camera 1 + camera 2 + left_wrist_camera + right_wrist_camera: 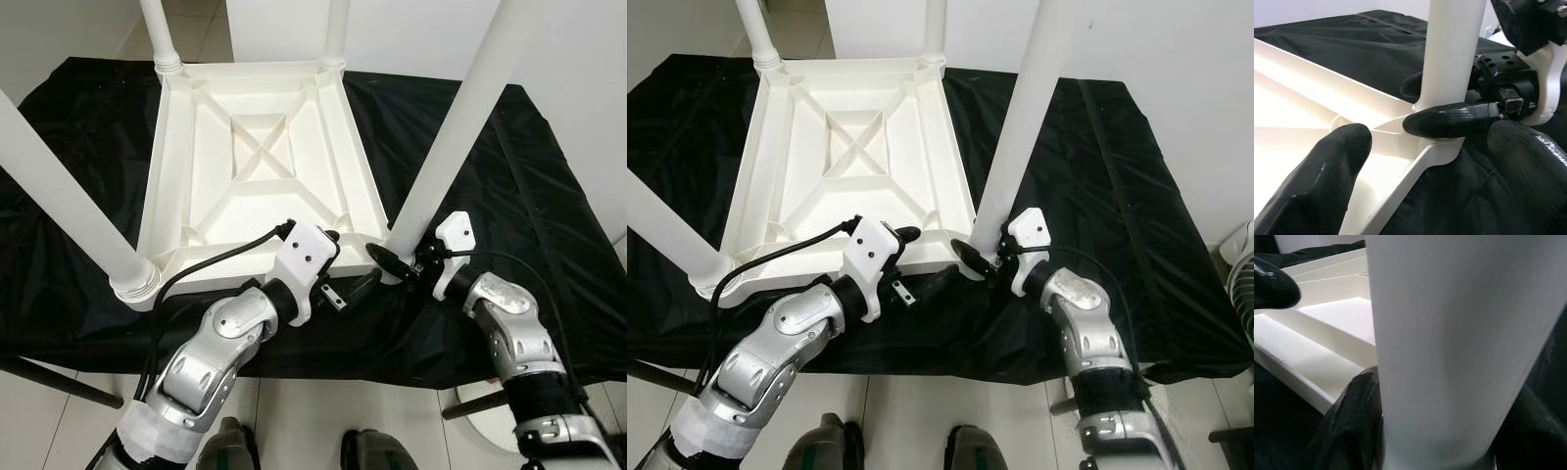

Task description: Building children table

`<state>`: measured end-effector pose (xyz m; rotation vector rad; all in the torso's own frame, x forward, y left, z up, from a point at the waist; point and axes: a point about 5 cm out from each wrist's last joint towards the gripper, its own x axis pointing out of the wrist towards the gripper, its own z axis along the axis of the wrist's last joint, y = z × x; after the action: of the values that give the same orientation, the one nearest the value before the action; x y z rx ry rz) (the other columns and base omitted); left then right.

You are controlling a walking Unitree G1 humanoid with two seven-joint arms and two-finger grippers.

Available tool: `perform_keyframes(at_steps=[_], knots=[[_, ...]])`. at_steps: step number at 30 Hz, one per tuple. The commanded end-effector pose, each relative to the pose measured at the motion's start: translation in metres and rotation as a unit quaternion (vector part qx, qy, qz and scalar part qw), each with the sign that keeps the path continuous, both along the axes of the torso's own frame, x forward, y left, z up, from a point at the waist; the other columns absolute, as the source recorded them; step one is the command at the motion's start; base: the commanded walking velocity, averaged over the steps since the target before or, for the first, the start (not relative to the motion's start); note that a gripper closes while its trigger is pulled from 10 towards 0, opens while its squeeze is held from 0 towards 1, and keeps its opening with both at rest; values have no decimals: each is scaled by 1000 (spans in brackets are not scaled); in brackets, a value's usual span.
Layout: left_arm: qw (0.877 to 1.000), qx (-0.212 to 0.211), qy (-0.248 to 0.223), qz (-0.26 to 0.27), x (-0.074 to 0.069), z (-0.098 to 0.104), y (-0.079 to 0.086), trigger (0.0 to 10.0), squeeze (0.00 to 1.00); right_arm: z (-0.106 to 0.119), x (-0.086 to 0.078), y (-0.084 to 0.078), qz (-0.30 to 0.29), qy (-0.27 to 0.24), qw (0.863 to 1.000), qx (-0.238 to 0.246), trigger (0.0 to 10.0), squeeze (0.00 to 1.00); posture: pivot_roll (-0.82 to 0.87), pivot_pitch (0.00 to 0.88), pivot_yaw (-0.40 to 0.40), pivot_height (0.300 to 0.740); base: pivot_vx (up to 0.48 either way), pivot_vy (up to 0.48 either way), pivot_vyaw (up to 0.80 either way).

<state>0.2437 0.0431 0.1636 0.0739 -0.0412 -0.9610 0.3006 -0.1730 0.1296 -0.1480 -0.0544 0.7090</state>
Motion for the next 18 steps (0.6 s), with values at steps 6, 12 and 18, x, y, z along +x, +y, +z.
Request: perform_keyframes(at_steps=[6,12,18], knots=[[1000,4,5,-15,-3,0,0,10000,0,-9,-5,1,-96,6,995,33,0,0,-51,102,14,740,0,0,0],[1000,1,8,-19,-3,0,-2,10000,0,-6,-12,16,-247,7,968,51,0,0,-61,112,14,740,0,0,0],[1000,1,9,-19,-2,-1,-2,10000,0,-8,-13,22,-331,24,942,58,10000,0,-64,110,12,740,0,0,0]])
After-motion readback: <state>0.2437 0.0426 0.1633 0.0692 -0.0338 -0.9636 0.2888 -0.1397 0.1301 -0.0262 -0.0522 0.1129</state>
